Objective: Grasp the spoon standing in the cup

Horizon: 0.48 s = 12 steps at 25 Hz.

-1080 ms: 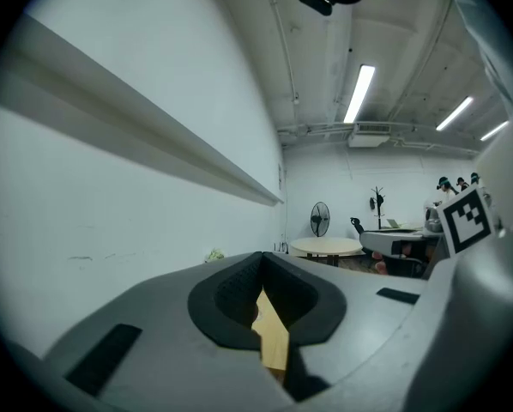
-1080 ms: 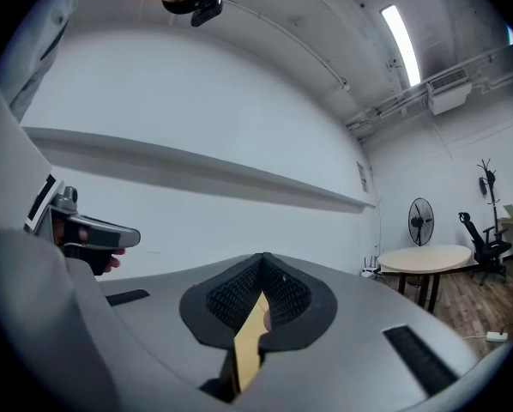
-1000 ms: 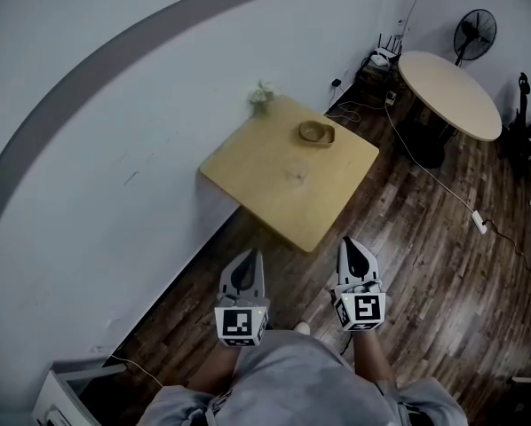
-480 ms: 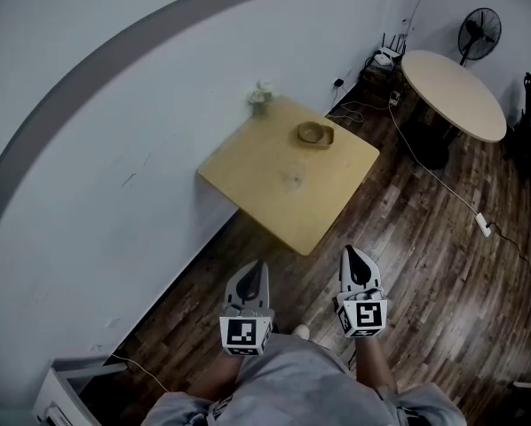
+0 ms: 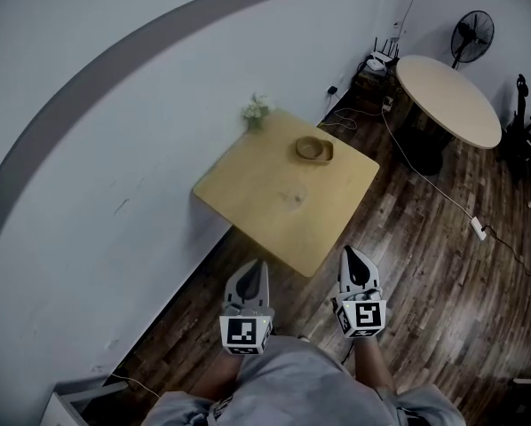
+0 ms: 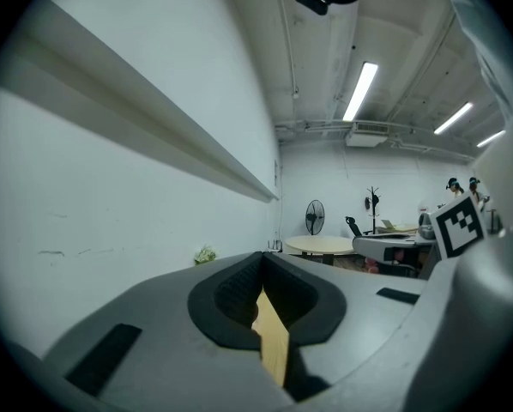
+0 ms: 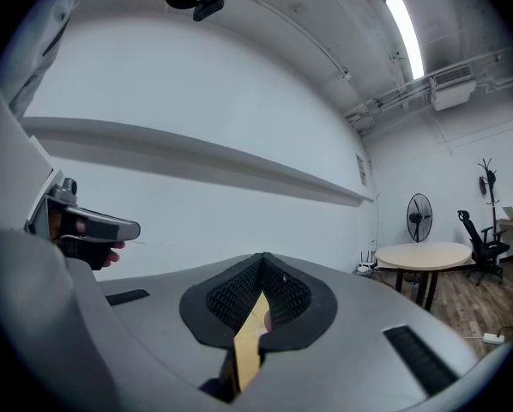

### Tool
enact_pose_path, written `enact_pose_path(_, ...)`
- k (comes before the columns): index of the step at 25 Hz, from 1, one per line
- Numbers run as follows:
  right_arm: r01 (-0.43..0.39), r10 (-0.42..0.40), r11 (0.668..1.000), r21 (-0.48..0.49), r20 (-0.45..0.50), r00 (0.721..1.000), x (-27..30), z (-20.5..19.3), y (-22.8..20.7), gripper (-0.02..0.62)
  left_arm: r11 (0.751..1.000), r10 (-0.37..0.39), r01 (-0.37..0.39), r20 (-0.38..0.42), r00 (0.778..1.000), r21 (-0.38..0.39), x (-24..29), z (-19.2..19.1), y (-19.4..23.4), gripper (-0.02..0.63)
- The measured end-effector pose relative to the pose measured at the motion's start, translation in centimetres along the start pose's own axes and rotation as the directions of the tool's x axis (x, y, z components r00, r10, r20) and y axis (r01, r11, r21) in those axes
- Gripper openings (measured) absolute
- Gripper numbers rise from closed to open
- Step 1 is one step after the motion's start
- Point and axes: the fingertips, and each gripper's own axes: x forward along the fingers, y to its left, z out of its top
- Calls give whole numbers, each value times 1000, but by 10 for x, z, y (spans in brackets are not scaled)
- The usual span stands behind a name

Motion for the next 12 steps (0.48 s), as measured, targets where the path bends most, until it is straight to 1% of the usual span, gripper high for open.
enact_pose_path(7, 22, -21, 1000, -6, 25, 999, 63, 16, 17, -3, 1000, -11, 11, 37, 999, 5, 40, 22, 55, 2)
enact_pose_path(12, 45, -45, 999, -2, 22, 999, 99, 16, 28, -3, 1000, -18, 18, 37, 999, -1, 60, 23, 92, 2)
